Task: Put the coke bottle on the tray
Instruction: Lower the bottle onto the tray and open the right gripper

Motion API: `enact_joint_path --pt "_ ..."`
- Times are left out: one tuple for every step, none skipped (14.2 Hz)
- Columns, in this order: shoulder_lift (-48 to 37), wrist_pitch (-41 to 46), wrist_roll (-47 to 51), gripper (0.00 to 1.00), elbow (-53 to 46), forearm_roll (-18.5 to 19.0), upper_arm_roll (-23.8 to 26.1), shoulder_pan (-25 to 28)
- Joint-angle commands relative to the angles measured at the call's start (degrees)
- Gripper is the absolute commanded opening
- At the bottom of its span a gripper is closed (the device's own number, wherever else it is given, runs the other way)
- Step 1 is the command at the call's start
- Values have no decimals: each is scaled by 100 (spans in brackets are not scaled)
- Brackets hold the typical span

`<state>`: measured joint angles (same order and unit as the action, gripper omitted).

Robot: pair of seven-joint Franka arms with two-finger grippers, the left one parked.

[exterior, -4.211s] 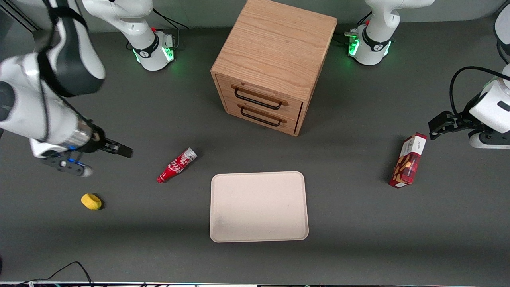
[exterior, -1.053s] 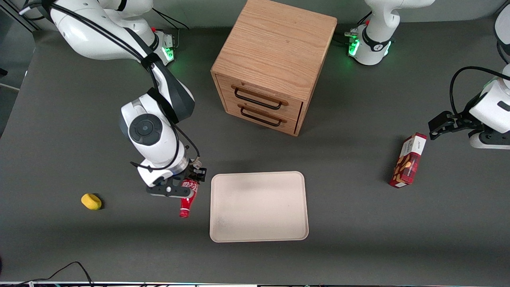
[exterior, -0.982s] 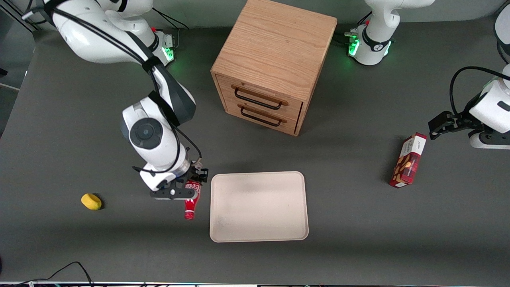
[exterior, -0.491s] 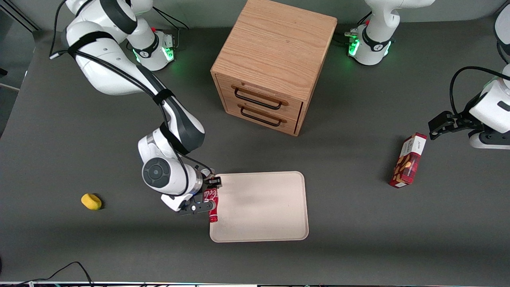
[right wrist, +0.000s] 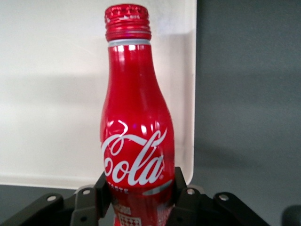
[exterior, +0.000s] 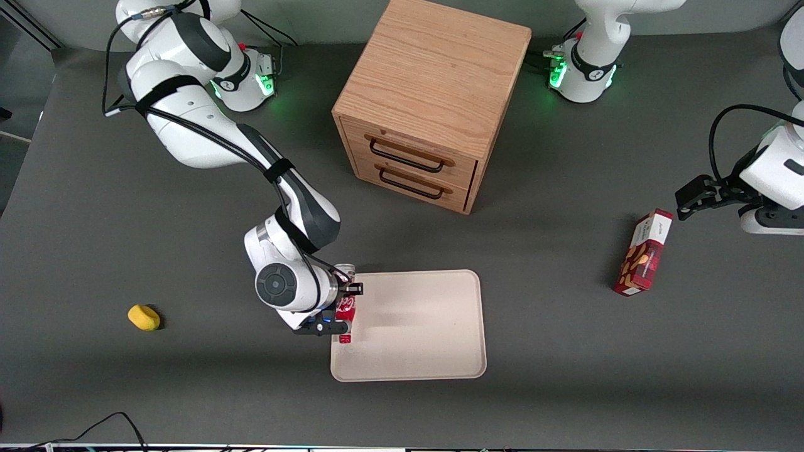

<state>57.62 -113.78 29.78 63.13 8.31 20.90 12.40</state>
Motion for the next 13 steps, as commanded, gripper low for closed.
enact_joint_path --pt "162 -81 29 0 -407 -75 -191 140" --pt "196 -178 -15 0 -407 -75 -235 201" --pt "205 -275 -24 0 -407 -75 -297 210" --pt "249 -363 -77 0 -407 -75 -315 228" --pt "293 -451 -95 0 -398 -75 -332 245" --pt "346 -530 -95 0 -398 -75 -350 245" --pt "355 -548 -95 0 -389 -75 -359 280" --pt "355 -548 -103 0 -389 -75 -394 298" --pt "355 -566 -112 0 -372 -75 -490 324" --pt "355 -636 -130 0 -346 -49 -508 333" --pt "364 -689 -165 0 -328 -40 -517 333" --pt "364 -706 -269 2 -319 -31 -517 333" --pt "372 -724 -279 61 -319 -31 -517 333"
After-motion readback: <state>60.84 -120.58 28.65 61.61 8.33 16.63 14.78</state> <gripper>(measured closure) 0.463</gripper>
